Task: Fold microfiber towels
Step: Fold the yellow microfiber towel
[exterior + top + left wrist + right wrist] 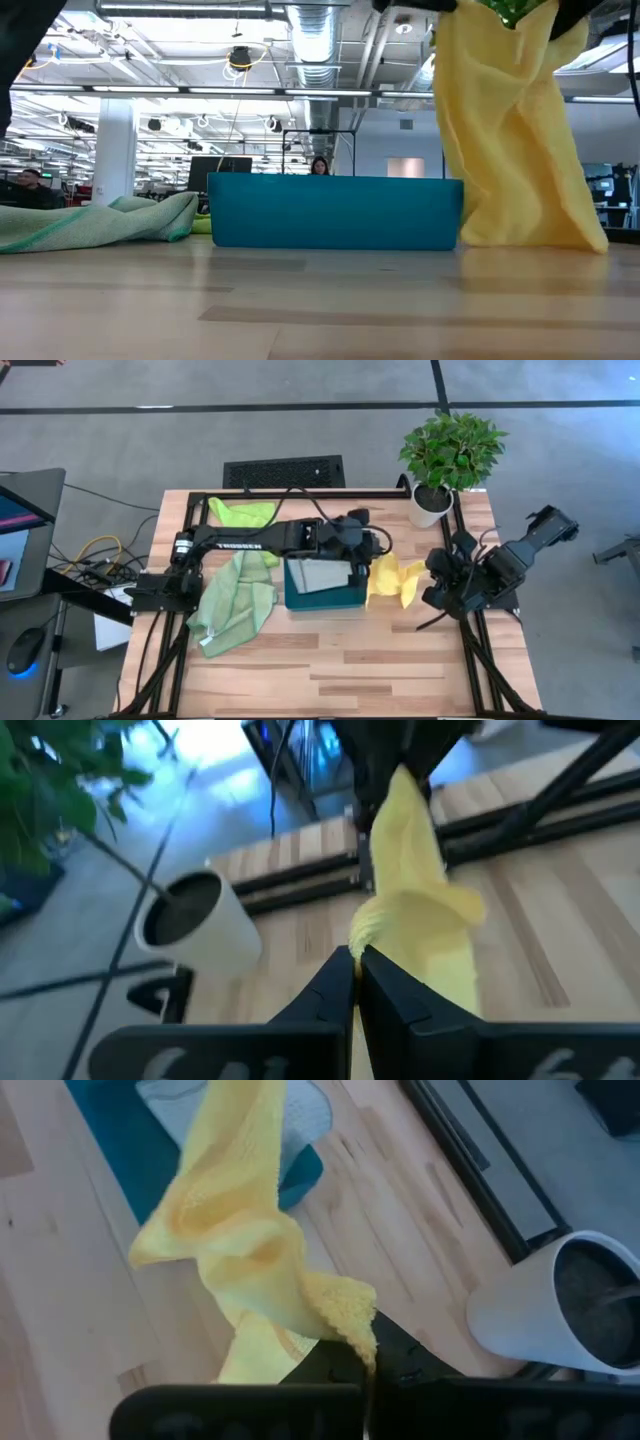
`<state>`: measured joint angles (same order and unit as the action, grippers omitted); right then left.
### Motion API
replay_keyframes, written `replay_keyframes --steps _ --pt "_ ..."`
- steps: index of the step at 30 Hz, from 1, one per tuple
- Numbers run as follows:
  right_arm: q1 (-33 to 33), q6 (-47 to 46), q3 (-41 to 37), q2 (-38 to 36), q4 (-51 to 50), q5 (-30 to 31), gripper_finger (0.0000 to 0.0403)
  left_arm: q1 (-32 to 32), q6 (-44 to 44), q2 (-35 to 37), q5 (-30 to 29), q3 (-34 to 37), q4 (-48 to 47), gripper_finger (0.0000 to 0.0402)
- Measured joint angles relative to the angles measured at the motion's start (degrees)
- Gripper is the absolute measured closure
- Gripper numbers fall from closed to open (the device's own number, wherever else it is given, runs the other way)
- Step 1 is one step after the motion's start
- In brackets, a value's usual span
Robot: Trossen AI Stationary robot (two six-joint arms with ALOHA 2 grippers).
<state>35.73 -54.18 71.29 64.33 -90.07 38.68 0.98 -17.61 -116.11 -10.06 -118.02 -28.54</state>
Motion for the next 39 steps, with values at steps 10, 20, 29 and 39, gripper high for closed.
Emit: replay_keyframes --steps 10,20,29,39 --pt "3.9 0.2 0.0 -0.3 0.0 -8.1 0.0395 5.7 -1.3 0.0 5.3 0.0 -10.6 0.0401" --pt "15.0 -11.4 -0.6 4.3 2.4 -22.7 0.0395 13.2 4.5 -0.2 12.5 1.3 -18.4 0.0401" --pt "24.6 -21.1 -1.2 11.1 11.6 -27.7 0.0395 18.1 10.4 -0.3 14.0 4.4 -15.8 0.0401" --pt "29.4 -22.9 -1.2 18.3 23.7 -27.7 0.0395 21.2 19.1 -0.3 18.5 10.1 -11.0 0.0401"
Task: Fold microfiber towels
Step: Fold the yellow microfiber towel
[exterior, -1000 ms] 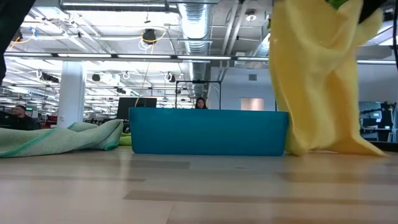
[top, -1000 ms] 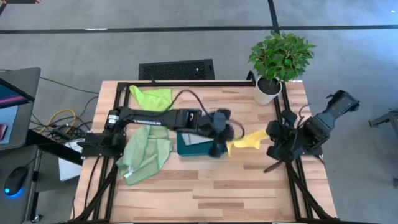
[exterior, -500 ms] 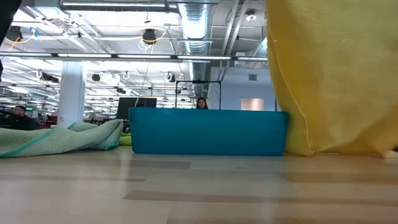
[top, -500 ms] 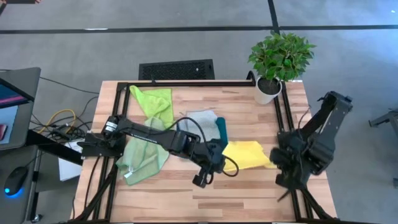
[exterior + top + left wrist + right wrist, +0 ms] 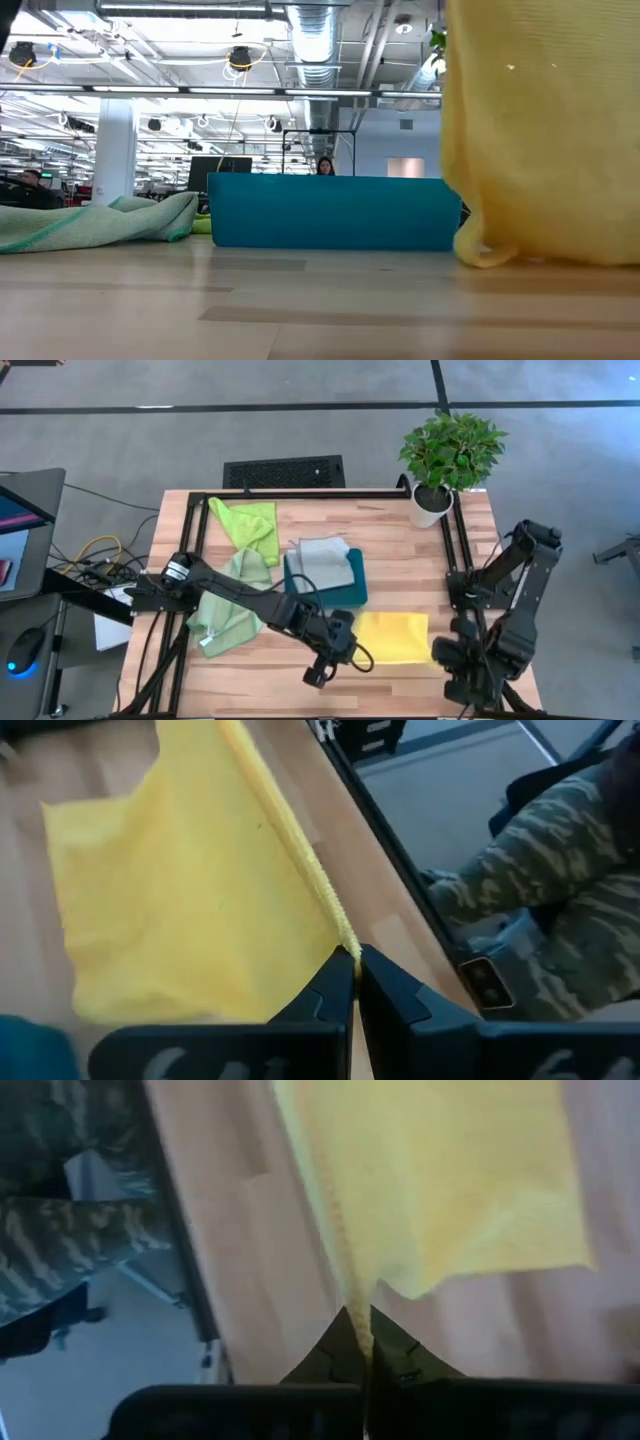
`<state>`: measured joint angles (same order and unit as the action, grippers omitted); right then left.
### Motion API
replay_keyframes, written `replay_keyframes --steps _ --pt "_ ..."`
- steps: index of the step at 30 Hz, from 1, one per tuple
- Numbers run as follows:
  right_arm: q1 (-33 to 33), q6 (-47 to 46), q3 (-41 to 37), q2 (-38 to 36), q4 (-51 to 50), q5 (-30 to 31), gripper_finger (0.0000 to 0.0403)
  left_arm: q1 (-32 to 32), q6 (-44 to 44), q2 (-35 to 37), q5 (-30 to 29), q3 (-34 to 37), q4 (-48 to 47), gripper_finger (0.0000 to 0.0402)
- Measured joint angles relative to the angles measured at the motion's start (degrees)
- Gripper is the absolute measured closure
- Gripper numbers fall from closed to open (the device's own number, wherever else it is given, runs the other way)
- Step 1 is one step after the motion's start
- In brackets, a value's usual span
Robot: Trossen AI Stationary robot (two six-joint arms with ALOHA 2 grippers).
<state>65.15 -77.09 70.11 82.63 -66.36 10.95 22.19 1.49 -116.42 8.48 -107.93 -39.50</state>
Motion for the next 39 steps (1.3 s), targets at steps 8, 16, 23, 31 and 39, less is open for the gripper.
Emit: replay_keyframes --steps 8,16,23,31,39 --pt "0.0 1.0 0.0 7.7 6.4 0.0 0.0395 2.7 5.2 0.0 1.3 6.9 7.1 0.0401" --pt "0.0 1.1 0.0 15.1 17.0 -0.4 0.0395 4.5 11.5 0.1 1.9 15.5 16.1 0.0401" --pt "-0.3 1.0 -0.1 21.1 25.5 -0.6 0.0395 5.8 15.3 0.1 1.8 23.2 26.1 0.0401" --pt "-1.5 1.0 -0.1 23.6 29.5 -1.1 0.0395 5.8 17.2 0.1 -2.5 26.1 27.5 0.0401" --pt "-2.9 -4.4 -0.1 21.4 14.6 0.4 0.0395 3.6 16.4 0.1 -13.2 26.2 27.5 0.0401"
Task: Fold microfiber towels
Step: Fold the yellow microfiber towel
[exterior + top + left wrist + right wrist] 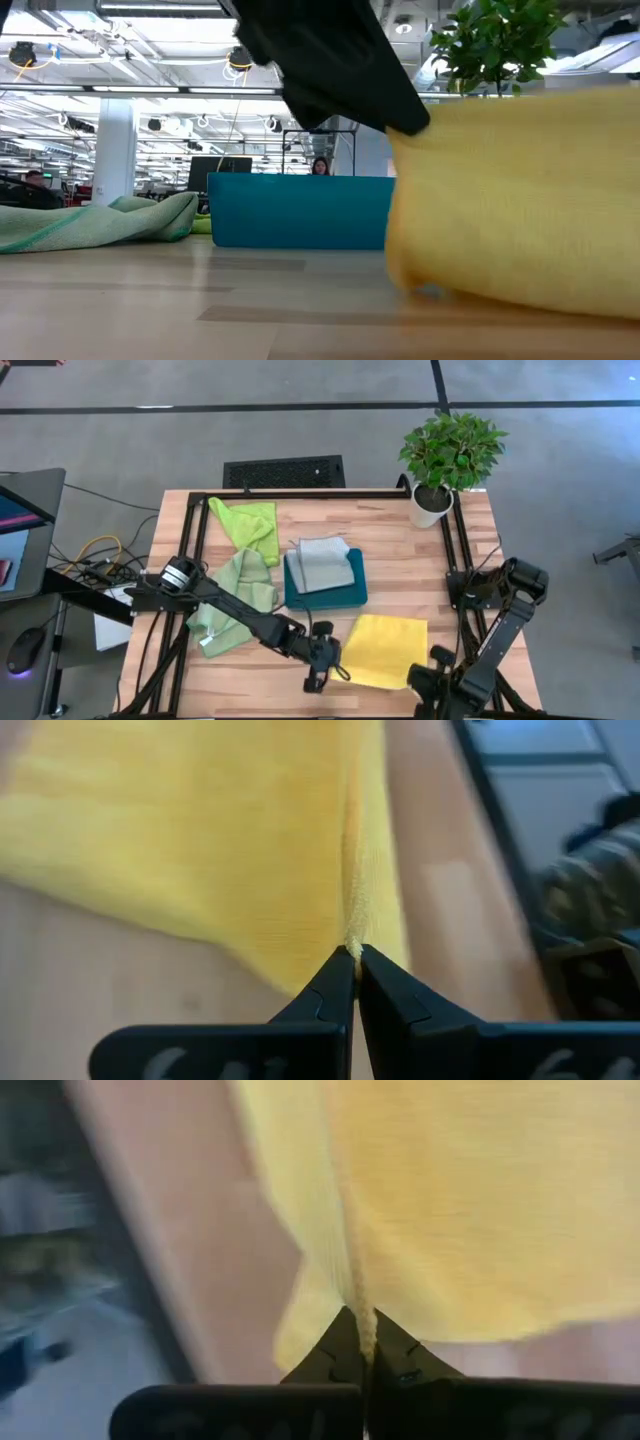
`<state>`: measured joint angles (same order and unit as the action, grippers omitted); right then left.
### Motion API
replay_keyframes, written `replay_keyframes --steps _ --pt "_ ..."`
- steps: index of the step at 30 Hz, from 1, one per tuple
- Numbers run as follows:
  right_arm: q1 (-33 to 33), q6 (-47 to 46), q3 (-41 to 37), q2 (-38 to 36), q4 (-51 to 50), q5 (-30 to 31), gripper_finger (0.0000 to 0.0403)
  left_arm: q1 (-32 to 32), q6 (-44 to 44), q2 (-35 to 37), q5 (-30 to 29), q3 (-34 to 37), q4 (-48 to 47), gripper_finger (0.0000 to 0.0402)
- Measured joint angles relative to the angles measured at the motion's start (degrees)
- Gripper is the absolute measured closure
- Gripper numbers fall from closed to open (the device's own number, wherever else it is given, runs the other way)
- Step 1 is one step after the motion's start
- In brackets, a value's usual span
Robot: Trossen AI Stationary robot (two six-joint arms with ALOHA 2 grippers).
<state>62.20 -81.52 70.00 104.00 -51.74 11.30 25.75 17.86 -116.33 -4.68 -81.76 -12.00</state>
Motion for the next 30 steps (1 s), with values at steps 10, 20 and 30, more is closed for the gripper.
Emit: replay_keyframes --steps 10,20,30 --pt "-4.4 -0.3 0.0 -0.1 -11.8 1.8 0.0395 -5.0 0.2 0.0 -9.6 0.0 -0.8 0.0401" --pt "-8.4 2.5 0.0 -0.1 -18.3 2.6 0.0395 -7.4 0.3 0.0 -9.6 0.0 -0.7 0.0401" --pt "-9.5 5.6 0.0 -0.1 -20.0 2.7 0.0387 -7.8 0.5 0.0 -9.6 0.0 -0.5 0.0401"
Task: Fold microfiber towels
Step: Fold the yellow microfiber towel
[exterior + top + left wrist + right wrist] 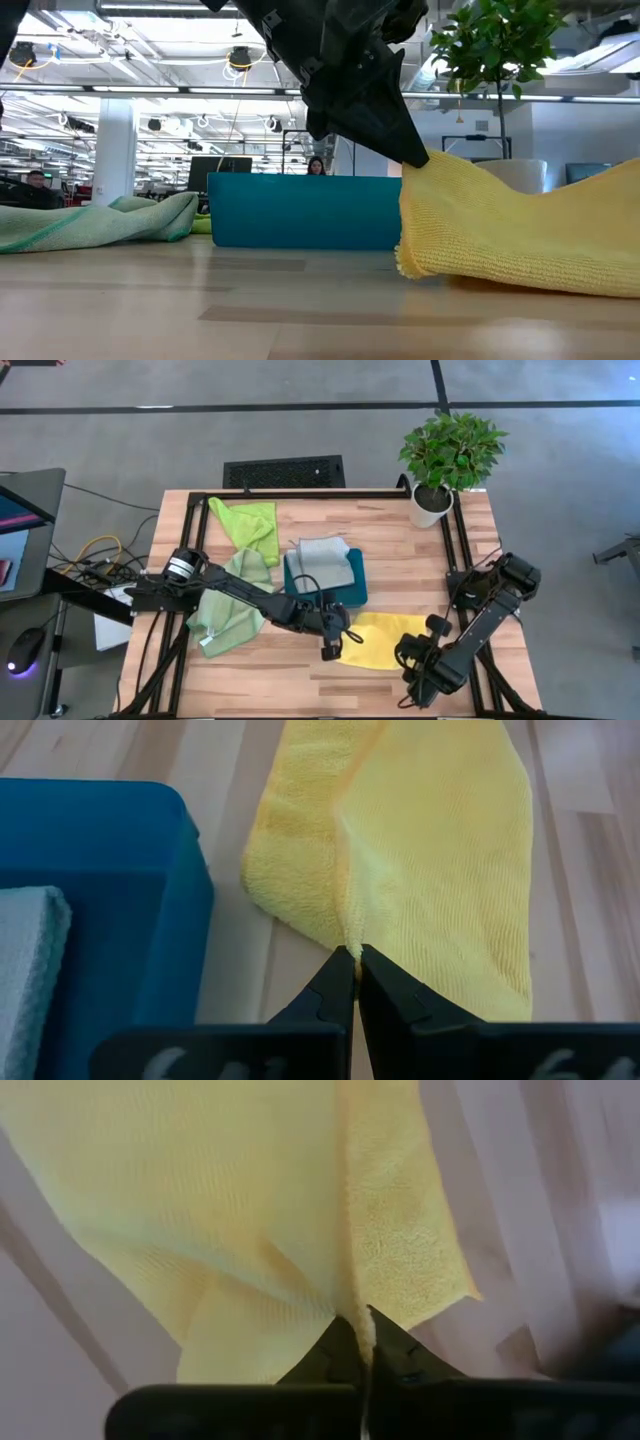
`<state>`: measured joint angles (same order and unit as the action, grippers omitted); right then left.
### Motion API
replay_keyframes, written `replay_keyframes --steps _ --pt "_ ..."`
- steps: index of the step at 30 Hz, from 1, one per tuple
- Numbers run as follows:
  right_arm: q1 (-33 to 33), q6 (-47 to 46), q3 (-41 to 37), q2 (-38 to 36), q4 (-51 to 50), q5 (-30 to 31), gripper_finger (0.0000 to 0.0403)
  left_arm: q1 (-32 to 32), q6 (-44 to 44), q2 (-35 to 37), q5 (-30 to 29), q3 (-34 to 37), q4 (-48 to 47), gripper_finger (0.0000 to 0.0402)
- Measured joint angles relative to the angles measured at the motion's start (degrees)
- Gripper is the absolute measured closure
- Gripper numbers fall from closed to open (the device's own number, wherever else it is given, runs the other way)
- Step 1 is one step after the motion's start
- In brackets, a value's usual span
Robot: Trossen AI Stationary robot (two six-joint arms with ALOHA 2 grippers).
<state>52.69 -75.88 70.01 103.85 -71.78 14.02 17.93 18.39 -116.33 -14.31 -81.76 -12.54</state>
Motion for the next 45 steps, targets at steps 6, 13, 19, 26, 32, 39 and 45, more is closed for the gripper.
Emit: replay_keyframes --steps 6,13,19,26,32,39,45 --pt "-0.9 1.4 0.0 0.0 0.2 -0.2 0.0352 -0.1 1.3 0.0 0.0 0.0 0.1 0.0375" --pt "-1.8 1.4 0.0 0.0 0.2 -0.2 0.0287 -0.5 1.2 0.0 -0.1 0.0 0.0 0.029" --pt "-2.2 1.4 0.0 0.0 -1.8 -1.2 0.0215 -1.1 0.9 0.0 0.0 -0.1 0.0 0.0235" --pt "-2.7 6.2 1.9 0.0 -0.3 -3.0 0.0176 -0.1 -5.3 0.0 4.8 -0.6 0.0 0.0222" --pt "-0.5 10.8 4.6 0.0 5.0 0.3 0.0177 5.2 -16.8 0.0 4.0 -0.7 -0.1 0.0222" --pt "2.9 21.4 3.3 0.2 17.9 1.1 0.0179 10.0 -18.8 0.0 -2.4 -0.7 -0.1 0.0222" --pt "3.7 21.9 2.8 0.8 19.1 3.5 0.0179 11.3 -17.6 0.0 -2.9 -0.7 0.0 0.0222"
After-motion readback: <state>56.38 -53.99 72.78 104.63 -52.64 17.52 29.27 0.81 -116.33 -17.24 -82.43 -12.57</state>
